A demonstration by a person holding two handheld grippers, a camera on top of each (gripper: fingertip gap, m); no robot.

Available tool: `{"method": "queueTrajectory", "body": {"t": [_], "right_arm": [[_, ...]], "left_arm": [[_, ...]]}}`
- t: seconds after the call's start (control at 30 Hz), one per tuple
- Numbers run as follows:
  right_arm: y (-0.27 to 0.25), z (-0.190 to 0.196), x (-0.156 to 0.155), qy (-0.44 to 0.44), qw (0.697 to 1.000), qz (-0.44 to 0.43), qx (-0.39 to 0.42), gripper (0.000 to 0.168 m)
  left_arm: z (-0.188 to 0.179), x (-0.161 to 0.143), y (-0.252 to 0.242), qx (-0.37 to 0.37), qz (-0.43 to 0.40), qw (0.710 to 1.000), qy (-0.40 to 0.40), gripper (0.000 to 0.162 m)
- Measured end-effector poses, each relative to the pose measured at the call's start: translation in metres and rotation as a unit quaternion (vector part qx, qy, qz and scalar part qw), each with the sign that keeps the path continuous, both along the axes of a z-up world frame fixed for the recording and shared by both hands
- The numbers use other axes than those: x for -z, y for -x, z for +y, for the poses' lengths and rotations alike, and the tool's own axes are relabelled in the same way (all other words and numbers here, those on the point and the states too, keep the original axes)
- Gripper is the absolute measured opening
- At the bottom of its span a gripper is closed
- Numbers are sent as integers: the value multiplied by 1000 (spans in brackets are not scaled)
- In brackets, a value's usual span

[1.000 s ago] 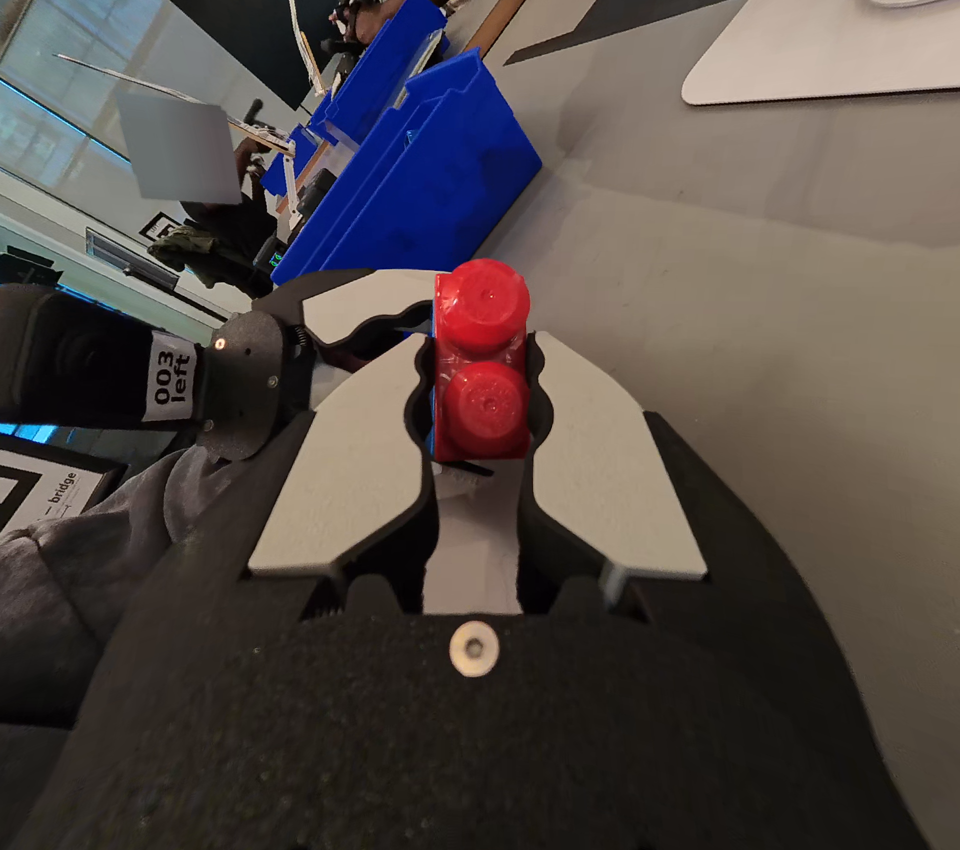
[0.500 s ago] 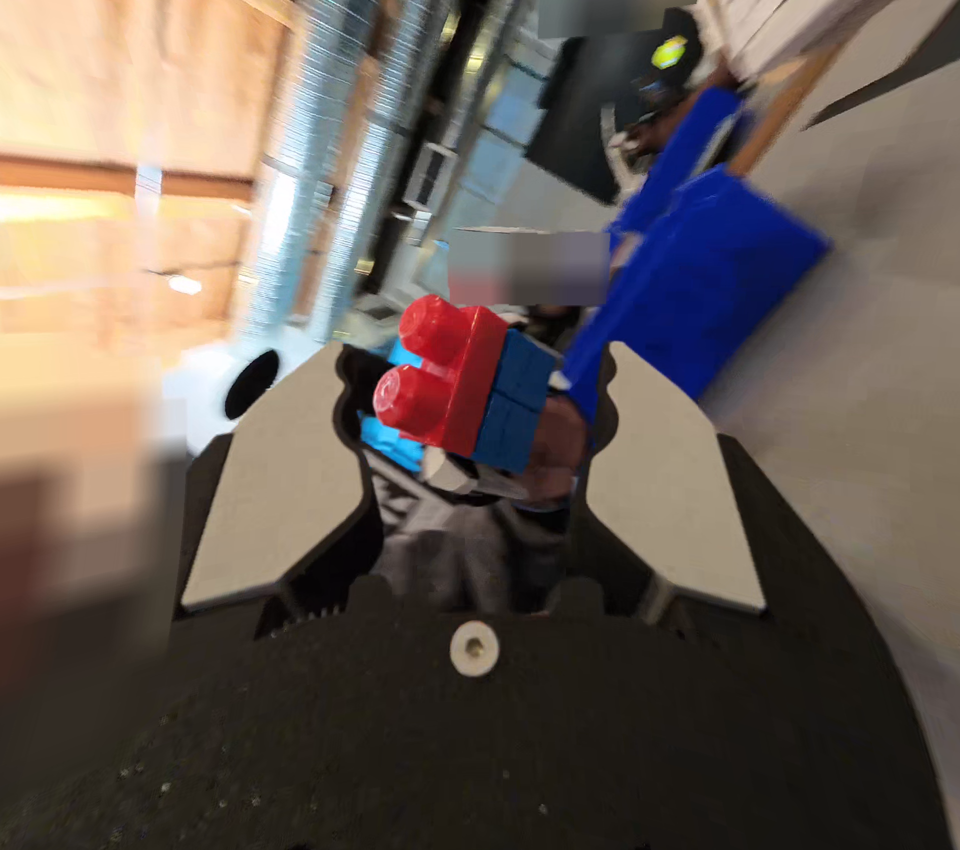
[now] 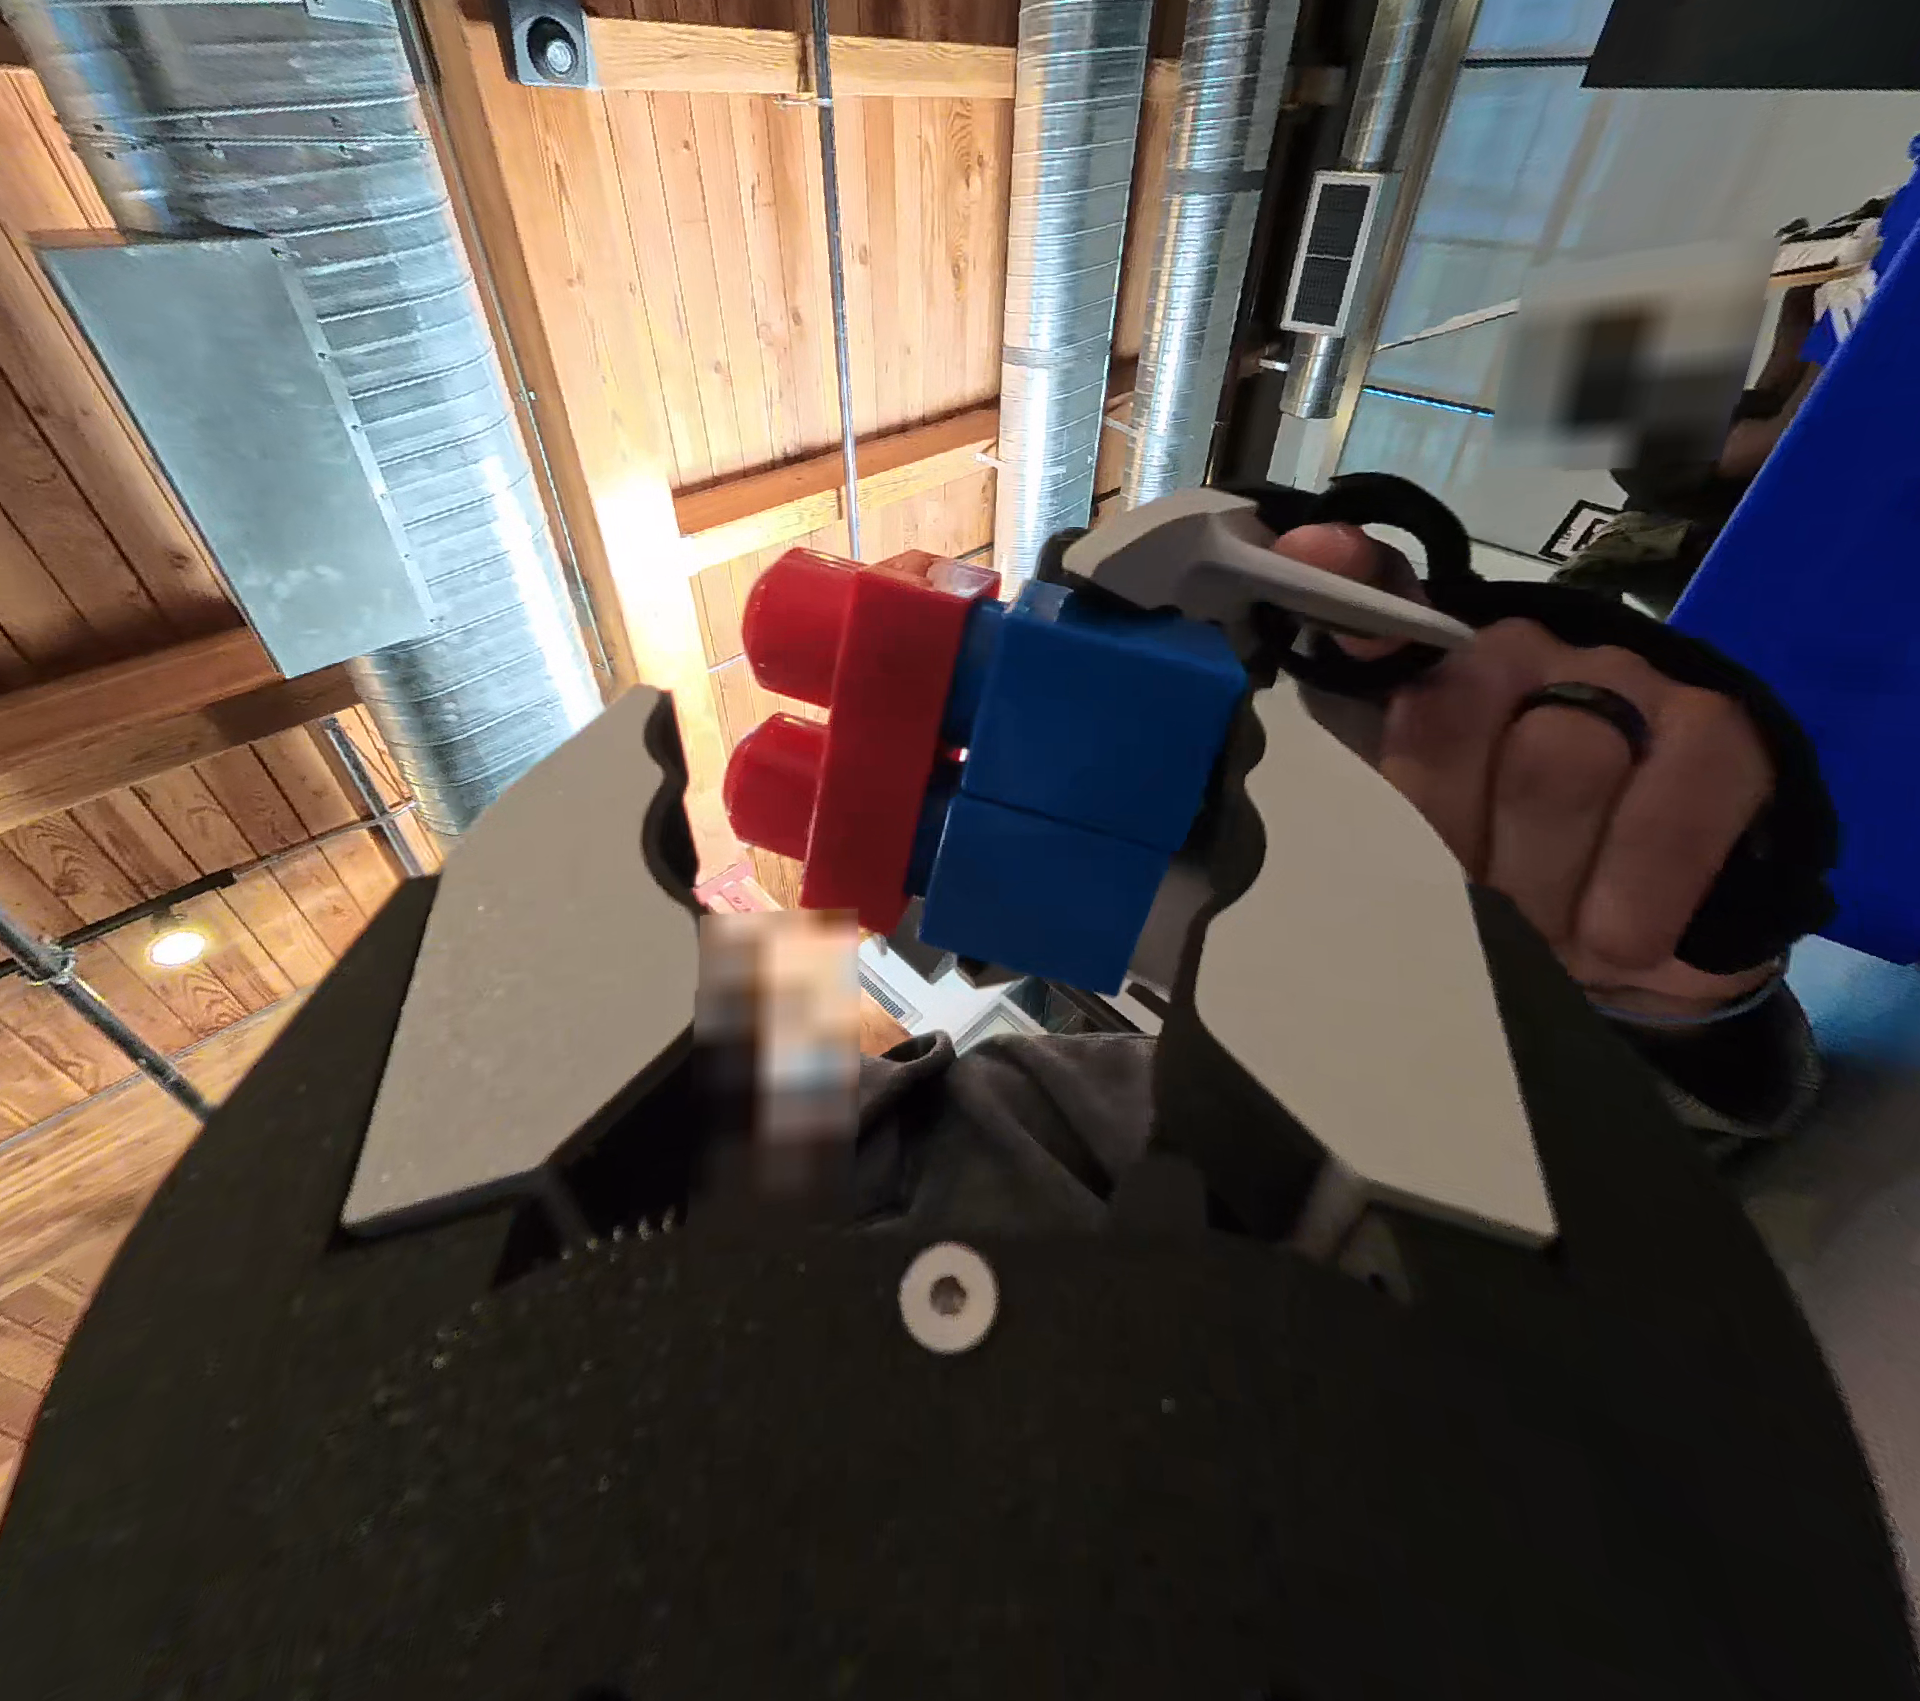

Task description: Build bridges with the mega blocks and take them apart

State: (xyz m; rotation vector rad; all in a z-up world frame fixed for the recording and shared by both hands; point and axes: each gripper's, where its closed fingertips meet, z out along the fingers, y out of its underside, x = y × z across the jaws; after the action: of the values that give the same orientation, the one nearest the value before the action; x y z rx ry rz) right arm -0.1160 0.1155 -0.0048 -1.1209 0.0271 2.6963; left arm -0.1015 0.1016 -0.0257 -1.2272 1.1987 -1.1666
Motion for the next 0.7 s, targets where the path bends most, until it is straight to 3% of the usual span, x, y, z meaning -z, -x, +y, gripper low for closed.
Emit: {"method": "queueTrajectory", "body": {"t": [0.2, 0.7], "right_arm": [[2, -7, 11, 12, 999, -3, -46, 97], [-2, -4, 22, 19, 998, -30, -45, 90]], "left_arm": [[-2, 16, -13, 10, 18, 1000, -11, 74], [-6, 32, -13, 19, 52, 997, -49, 74]]}}
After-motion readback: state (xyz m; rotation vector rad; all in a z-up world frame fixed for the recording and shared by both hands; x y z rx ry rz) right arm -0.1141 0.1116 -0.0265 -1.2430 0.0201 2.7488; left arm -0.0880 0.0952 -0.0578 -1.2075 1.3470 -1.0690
